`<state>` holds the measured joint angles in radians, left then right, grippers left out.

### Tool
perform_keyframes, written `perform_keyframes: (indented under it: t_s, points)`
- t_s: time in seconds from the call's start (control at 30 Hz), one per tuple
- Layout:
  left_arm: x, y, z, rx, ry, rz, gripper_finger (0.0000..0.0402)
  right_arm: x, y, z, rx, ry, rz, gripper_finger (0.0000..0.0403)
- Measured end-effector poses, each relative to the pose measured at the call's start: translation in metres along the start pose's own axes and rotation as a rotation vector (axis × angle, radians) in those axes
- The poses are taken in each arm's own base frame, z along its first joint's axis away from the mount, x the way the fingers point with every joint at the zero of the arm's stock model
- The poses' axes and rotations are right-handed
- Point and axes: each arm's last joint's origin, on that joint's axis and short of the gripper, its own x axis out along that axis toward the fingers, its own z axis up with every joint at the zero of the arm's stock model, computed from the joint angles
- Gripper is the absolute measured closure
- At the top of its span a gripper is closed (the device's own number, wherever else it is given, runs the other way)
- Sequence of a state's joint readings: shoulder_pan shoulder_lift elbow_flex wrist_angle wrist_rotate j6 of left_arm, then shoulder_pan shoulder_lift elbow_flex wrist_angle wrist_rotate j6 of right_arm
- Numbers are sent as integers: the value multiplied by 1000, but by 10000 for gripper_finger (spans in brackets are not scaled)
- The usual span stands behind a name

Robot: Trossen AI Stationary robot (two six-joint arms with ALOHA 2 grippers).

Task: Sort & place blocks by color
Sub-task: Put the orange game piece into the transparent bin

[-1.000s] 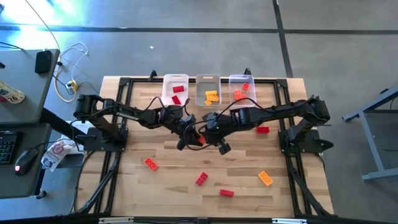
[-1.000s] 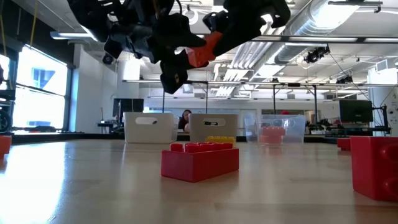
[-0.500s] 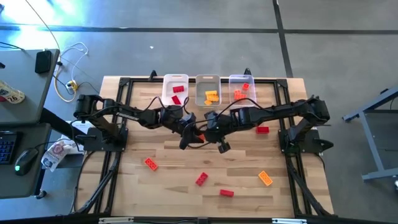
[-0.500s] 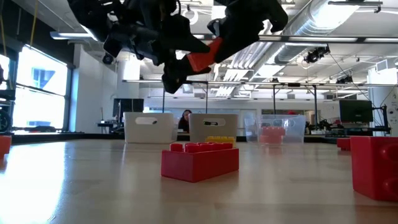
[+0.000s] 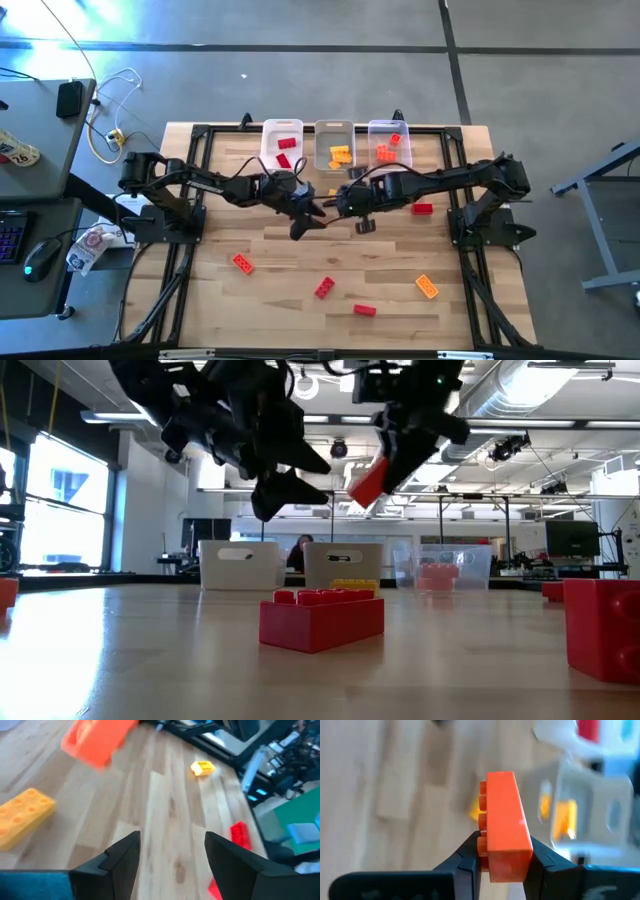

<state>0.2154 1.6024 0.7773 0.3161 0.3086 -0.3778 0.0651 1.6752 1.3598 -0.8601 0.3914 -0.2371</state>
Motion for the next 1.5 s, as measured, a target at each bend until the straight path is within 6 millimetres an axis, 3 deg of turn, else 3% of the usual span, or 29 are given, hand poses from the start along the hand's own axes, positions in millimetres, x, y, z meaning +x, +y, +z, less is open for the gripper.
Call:
perform_keyframes:
  t_s: [0.23,0.63,1.13,1.5]
  points:
    - [0,1,-2,8,16,13,190,8,-26,-21,199,177,-181,329]
    - [0,3,-6,-5,54,39,190,30,-98,-65,587,343,-331,329]
    - [-1,8,-8,-9,39,199,190,49,-176,-139,858,369,-47,318]
    - [-1,8,-9,-10,42,203,190,52,-204,-169,951,265,59,303]
